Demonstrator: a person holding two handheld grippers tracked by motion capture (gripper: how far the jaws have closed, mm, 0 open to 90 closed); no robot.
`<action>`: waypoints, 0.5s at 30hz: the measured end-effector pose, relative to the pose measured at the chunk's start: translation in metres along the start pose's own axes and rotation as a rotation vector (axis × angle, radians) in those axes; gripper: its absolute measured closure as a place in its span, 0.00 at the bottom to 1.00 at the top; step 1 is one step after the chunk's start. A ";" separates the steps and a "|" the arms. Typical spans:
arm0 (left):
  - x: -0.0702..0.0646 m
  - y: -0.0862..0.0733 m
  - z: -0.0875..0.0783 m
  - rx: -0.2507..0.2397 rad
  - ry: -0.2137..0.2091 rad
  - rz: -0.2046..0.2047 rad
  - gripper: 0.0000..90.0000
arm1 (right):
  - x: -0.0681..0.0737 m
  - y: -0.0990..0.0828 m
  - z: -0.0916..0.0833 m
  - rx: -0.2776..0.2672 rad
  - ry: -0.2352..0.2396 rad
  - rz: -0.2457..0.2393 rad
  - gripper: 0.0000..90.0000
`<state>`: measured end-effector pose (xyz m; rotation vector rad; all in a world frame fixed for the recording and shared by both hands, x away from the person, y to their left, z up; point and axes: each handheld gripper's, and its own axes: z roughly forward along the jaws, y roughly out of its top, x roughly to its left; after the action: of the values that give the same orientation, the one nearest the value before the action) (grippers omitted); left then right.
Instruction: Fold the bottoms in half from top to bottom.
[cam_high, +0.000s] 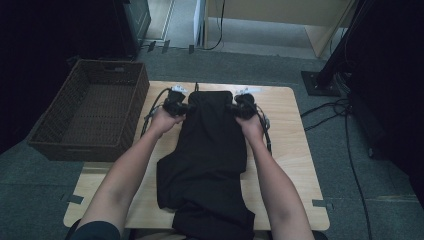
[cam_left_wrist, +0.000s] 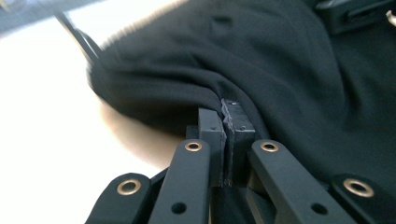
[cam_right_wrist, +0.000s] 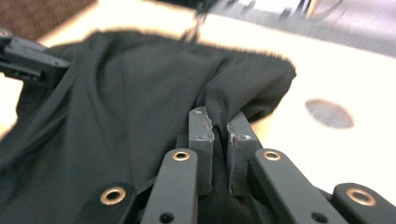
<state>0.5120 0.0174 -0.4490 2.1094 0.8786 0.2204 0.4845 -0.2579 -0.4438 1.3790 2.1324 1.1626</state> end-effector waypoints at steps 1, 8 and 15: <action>0.003 0.027 -0.015 -0.043 0.032 0.022 0.99 | 0.000 0.017 -0.007 -0.019 -0.009 -0.017 0.93; 0.002 0.099 -0.079 -0.322 0.133 0.080 0.99 | 0.008 0.121 -0.065 -0.235 -0.056 -0.126 0.93; 0.004 0.083 -0.080 -0.266 0.130 0.099 0.98 | 0.008 0.122 -0.072 -0.235 -0.060 -0.174 0.93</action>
<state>0.5224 0.0353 -0.3351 1.9069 0.7739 0.5031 0.5051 -0.2603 -0.3031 1.0888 1.9581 1.2395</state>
